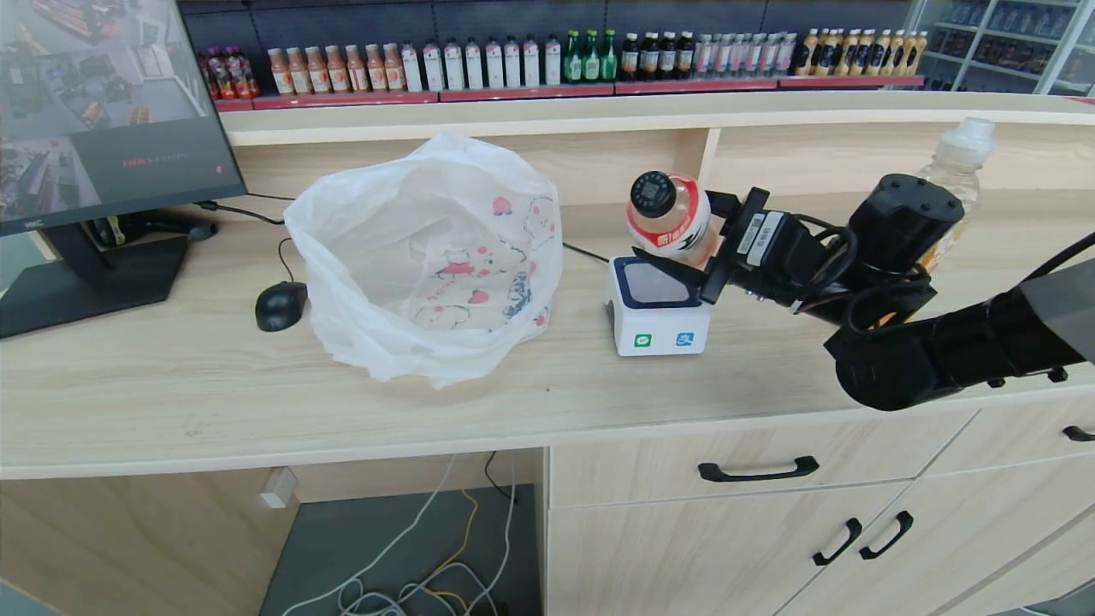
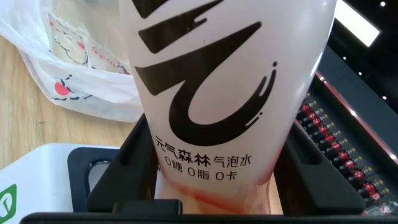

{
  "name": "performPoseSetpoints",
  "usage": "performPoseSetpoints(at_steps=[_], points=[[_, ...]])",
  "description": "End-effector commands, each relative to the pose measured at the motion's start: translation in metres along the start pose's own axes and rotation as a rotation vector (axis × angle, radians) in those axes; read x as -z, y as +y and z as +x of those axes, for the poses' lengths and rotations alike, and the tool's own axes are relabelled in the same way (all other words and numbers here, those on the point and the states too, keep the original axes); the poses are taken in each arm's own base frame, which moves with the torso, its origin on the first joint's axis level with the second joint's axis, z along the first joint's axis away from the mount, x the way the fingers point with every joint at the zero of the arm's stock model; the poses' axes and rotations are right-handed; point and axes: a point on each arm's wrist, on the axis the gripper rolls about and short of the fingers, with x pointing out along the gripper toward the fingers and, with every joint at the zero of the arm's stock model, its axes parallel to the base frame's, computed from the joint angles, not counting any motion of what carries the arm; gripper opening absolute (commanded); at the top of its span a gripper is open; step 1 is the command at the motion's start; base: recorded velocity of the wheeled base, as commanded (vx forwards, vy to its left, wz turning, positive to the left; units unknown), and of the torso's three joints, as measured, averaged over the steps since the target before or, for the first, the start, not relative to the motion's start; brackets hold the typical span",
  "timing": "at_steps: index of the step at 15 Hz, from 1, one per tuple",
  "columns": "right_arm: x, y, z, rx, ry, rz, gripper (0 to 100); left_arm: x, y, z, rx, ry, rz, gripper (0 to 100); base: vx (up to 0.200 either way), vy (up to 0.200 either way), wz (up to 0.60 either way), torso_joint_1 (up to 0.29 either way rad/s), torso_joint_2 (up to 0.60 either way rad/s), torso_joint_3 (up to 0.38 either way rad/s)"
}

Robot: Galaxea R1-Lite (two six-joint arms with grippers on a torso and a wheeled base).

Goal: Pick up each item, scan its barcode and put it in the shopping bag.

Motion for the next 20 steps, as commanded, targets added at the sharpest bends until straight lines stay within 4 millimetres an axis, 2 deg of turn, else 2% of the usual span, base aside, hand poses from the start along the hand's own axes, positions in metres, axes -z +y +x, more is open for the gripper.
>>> performPoseSetpoints(at_steps=[1, 20], points=[[0.0019, 0.0022, 0.0003, -0.008, -0.003, 0.003, 0, 0.0000, 0.0000, 0.0000, 0.000, -0.001, 0.000, 100, 0.000, 0.000, 0.00, 0.000, 0.00, 0.000], [0.0059, 0.0099, 0.0035, -0.022, -0.004, 0.005, 0, 0.0000, 0.0000, 0.0000, -0.002, -0.001, 0.000, 100, 0.000, 0.000, 0.00, 0.000, 0.00, 0.000]])
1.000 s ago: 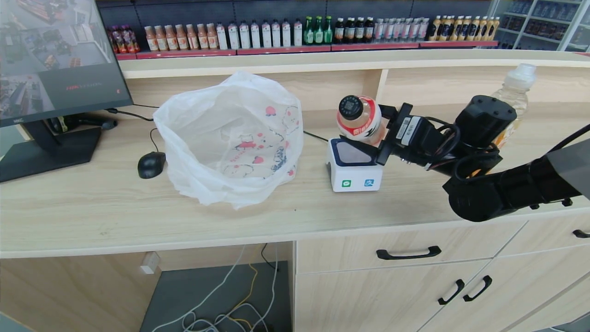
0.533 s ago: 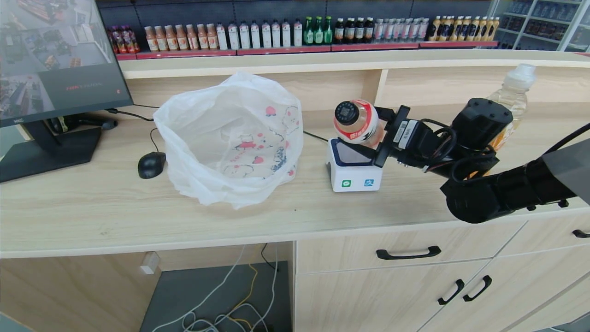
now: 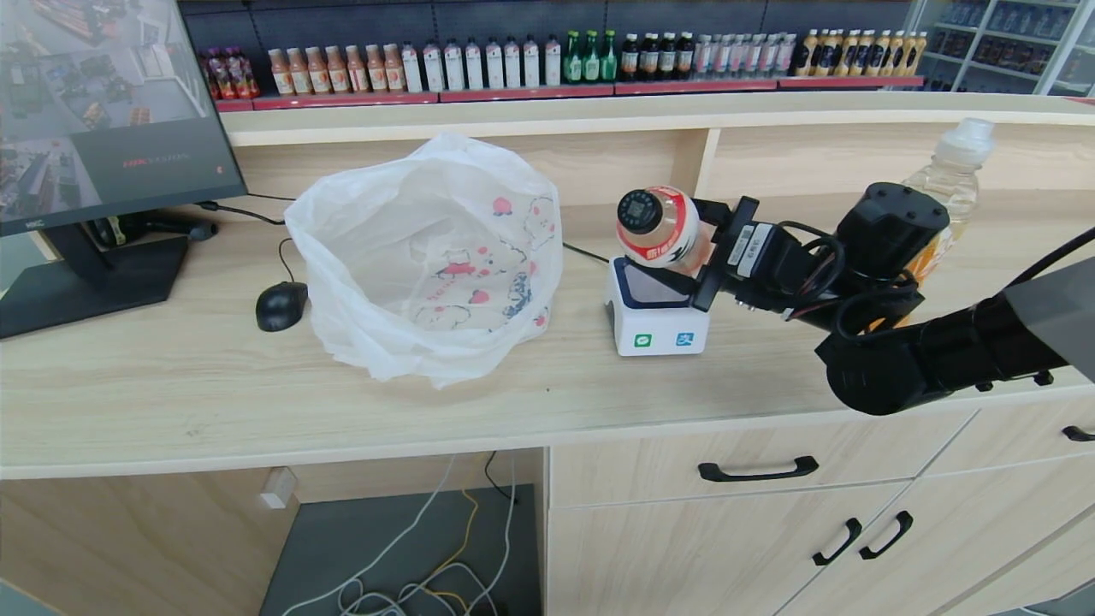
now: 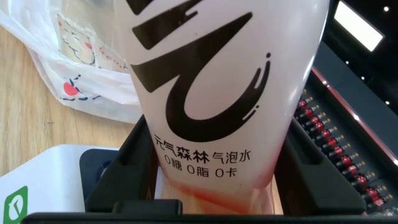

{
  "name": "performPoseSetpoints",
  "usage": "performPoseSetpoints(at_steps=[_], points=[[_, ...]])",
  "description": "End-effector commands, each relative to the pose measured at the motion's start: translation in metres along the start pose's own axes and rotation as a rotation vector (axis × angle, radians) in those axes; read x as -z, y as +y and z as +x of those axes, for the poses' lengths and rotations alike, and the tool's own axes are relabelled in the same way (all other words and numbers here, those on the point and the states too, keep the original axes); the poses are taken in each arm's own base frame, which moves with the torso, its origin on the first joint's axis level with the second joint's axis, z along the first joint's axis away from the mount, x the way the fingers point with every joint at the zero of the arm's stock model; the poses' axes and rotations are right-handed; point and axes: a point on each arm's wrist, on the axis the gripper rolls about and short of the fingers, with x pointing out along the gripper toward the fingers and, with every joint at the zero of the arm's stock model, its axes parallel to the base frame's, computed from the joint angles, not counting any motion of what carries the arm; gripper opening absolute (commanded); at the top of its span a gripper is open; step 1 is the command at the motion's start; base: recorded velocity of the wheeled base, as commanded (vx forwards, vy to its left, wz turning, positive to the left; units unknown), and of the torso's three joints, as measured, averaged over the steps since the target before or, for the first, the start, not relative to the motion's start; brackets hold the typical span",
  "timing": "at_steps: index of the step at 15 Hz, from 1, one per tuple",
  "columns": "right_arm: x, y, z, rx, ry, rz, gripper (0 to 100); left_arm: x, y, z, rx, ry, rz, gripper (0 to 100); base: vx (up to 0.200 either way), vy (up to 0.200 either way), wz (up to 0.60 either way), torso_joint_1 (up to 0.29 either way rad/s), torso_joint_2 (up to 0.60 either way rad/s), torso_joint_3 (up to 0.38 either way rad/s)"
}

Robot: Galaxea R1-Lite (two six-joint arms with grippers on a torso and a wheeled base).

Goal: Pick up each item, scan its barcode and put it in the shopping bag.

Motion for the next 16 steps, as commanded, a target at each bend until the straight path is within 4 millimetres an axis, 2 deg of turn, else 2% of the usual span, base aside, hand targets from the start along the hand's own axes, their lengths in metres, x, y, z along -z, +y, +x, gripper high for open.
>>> performPoseSetpoints(at_steps=[1, 7, 16], points=[[0.001, 0.001, 0.000, -0.002, 0.001, 0.002, 0, 0.000, 0.000, 0.000, 0.000, -0.001, 0.000, 100, 0.000, 0.000, 0.00, 0.000, 0.00, 0.000], [-0.005, -0.004, 0.000, 0.008, -0.002, -0.002, 0, 0.000, 0.000, 0.000, 0.000, -0.001, 0.000, 100, 0.000, 0.000, 0.00, 0.000, 0.00, 0.000], [-0.052, -0.031, 0.009, 0.085, -0.022, 0.135, 0, 0.000, 0.000, 0.000, 0.000, -0.001, 0.000, 100, 0.000, 0.000, 0.00, 0.000, 0.00, 0.000]])
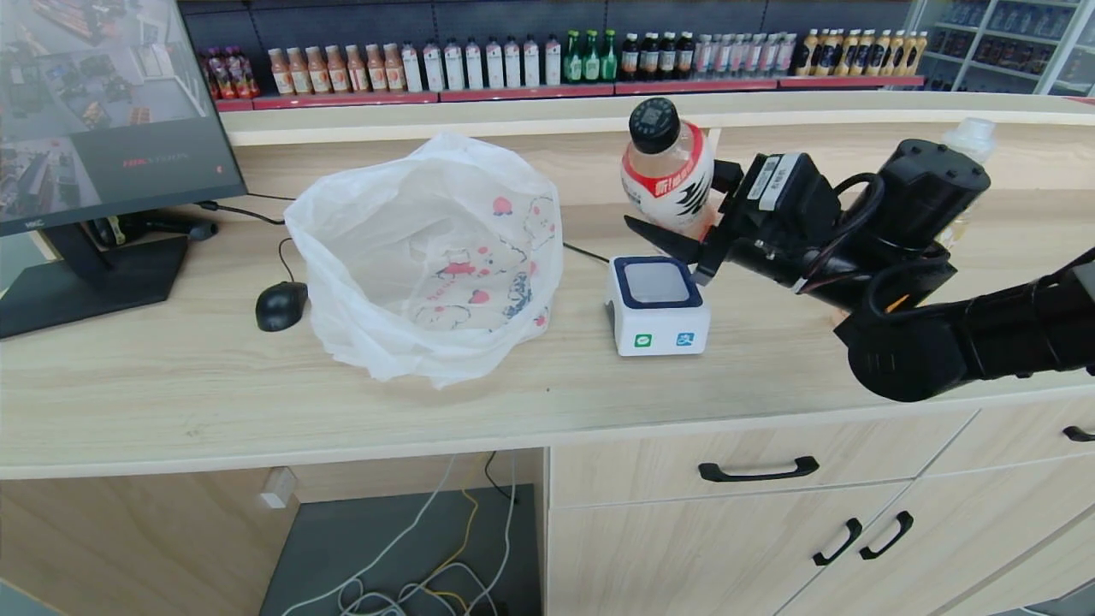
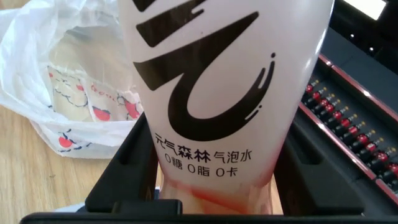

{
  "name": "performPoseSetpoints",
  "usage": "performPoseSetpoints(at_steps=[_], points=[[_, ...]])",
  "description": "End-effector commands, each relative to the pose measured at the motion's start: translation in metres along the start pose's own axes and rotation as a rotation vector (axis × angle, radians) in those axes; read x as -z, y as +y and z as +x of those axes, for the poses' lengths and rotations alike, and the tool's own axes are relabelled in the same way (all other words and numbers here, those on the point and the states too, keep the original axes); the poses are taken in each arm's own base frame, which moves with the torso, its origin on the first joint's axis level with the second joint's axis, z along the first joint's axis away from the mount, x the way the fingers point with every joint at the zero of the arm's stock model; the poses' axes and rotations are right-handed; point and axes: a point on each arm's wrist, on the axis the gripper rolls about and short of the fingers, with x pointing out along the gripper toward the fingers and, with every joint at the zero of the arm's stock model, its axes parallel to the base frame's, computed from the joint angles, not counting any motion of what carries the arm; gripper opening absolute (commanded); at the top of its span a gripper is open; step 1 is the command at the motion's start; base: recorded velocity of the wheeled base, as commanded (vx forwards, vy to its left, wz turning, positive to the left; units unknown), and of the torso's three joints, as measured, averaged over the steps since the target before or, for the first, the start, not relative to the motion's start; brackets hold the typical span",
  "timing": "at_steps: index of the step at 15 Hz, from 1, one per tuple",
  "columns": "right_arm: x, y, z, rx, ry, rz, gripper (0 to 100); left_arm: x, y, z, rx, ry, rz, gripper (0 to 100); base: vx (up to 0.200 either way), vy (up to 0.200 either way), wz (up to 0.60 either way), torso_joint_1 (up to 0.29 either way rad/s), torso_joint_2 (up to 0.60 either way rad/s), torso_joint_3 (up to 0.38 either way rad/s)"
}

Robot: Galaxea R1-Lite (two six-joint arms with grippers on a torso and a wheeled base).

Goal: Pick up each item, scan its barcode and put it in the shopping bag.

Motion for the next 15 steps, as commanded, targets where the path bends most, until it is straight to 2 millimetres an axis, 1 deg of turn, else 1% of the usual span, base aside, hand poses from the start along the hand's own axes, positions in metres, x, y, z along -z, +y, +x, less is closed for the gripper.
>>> performPoseSetpoints(at_steps=[1, 2, 3, 5, 7, 10, 12, 13, 14, 15], points=[[-0.020, -0.005, 0.004, 0.008, -0.046, 0.002, 0, 0.000, 0.000, 0.000, -0.001, -0.001, 0.000, 100, 0.000, 0.000, 0.00, 0.000, 0.00, 0.000], [-0.024, -0.003, 0.005, 0.003, -0.054, 0.023, 0, 0.000, 0.000, 0.000, 0.001, -0.001, 0.000, 100, 0.000, 0.000, 0.00, 0.000, 0.00, 0.000], [-0.034, 0.001, 0.010, -0.007, -0.080, 0.070, 0, 0.000, 0.000, 0.000, 0.001, -0.001, 0.000, 100, 0.000, 0.000, 0.00, 0.000, 0.00, 0.000], [-0.047, 0.010, 0.016, -0.005, -0.103, 0.162, 0, 0.000, 0.000, 0.000, -0.001, -0.001, 0.000, 100, 0.000, 0.000, 0.00, 0.000, 0.00, 0.000], [-0.050, 0.013, 0.015, 0.054, -0.108, 0.216, 0, 0.000, 0.000, 0.000, 0.001, -0.001, 0.000, 100, 0.000, 0.000, 0.00, 0.000, 0.00, 0.000], [-0.051, 0.022, 0.005, 0.215, -0.111, 0.425, 0, 0.000, 0.000, 0.000, 0.001, -0.001, 0.000, 100, 0.000, 0.000, 0.00, 0.000, 0.00, 0.000], [-0.049, 0.026, -0.002, 0.335, -0.102, 0.474, 0, 0.000, 0.000, 0.000, 0.001, -0.001, 0.000, 100, 0.000, 0.000, 0.00, 0.000, 0.00, 0.000], [-0.048, 0.031, -0.007, 0.365, -0.091, 0.496, 0, 0.000, 0.000, 0.000, 0.001, 0.001, 0.001, 100, 0.000, 0.000, 0.00, 0.000, 0.00, 0.000], [-0.047, 0.035, -0.013, 0.401, -0.054, 0.521, 0, 0.000, 0.000, 0.000, 0.001, 0.001, 0.001, 100, 0.000, 0.000, 0.00, 0.000, 0.00, 0.000], [-0.044, 0.037, -0.019, 0.480, -0.001, 0.550, 0, 0.000, 0.000, 0.000, 0.001, -0.001, 0.000, 100, 0.000, 0.000, 0.00, 0.000, 0.00, 0.000]])
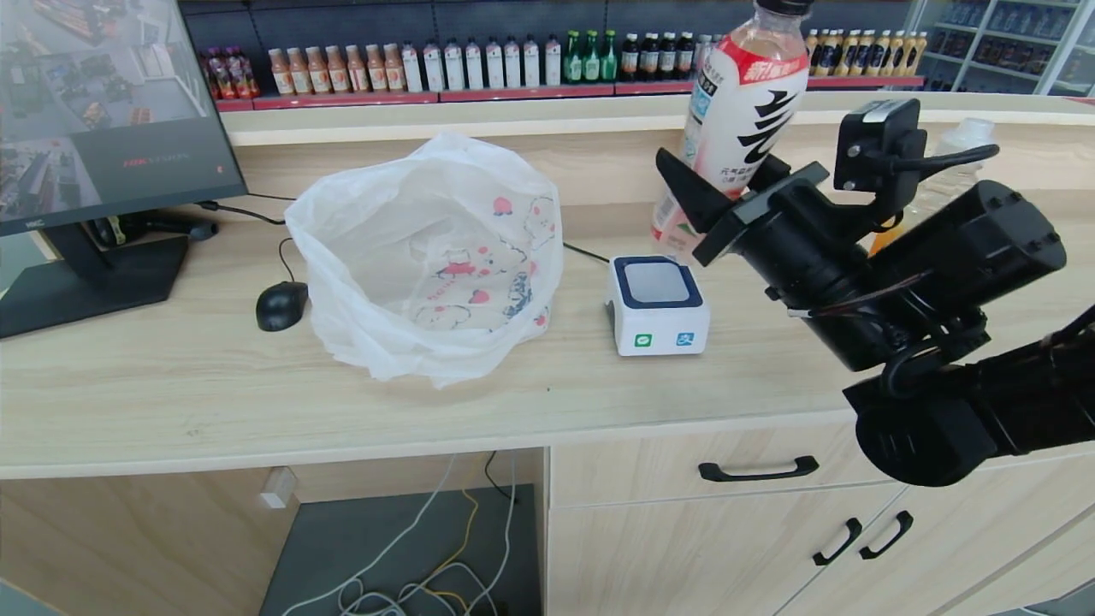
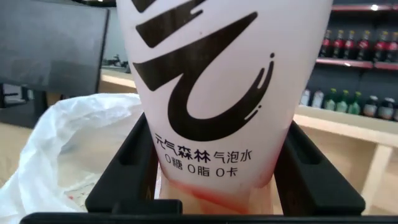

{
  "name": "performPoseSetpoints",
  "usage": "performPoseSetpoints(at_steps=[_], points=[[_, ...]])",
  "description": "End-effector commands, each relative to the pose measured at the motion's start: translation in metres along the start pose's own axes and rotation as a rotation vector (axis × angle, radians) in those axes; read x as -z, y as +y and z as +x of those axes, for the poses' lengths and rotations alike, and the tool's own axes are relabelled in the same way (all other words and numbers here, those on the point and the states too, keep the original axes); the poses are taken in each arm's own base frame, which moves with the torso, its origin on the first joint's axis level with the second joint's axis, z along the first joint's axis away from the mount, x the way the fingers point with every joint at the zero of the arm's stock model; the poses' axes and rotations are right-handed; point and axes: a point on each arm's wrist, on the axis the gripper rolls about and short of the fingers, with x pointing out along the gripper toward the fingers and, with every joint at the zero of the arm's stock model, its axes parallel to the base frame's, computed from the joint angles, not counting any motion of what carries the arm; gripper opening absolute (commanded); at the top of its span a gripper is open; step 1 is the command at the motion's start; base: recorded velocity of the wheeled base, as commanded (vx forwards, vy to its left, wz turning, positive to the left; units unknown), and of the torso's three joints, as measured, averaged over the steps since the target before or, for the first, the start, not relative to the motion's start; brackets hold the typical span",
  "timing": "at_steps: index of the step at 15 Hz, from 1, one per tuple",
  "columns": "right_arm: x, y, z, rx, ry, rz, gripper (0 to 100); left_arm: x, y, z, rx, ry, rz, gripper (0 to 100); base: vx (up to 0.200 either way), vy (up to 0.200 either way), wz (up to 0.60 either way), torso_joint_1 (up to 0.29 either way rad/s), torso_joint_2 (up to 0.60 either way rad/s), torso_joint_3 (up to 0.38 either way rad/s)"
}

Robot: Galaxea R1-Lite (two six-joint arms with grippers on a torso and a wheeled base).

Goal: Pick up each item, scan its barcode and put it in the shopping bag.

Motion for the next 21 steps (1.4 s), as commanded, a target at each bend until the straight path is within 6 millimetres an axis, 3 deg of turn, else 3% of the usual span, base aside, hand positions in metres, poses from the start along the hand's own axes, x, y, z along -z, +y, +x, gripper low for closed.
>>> performPoseSetpoints(at_steps=[1, 3, 8, 21], points=[[0.003, -0.001, -0.013, 0.106, 0.053, 0.033, 0, 0.000, 0.000, 0.000, 0.000, -0.001, -0.001, 100, 0.000, 0.000, 0.00, 0.000, 0.00, 0.000], [0.007, 0.002, -0.020, 0.238, 0.099, 0.063, 0, 0.000, 0.000, 0.000, 0.000, 0.000, -0.001, 100, 0.000, 0.000, 0.00, 0.000, 0.00, 0.000], [0.011, 0.002, -0.020, 0.246, 0.109, 0.069, 0, 0.000, 0.000, 0.000, 0.000, -0.001, -0.001, 100, 0.000, 0.000, 0.00, 0.000, 0.00, 0.000], [0.008, -0.017, -0.025, 0.296, 0.101, 0.078, 0, 0.000, 0.000, 0.000, 0.000, -0.001, -0.005, 100, 0.000, 0.200, 0.00, 0.001, 0.00, 0.003]])
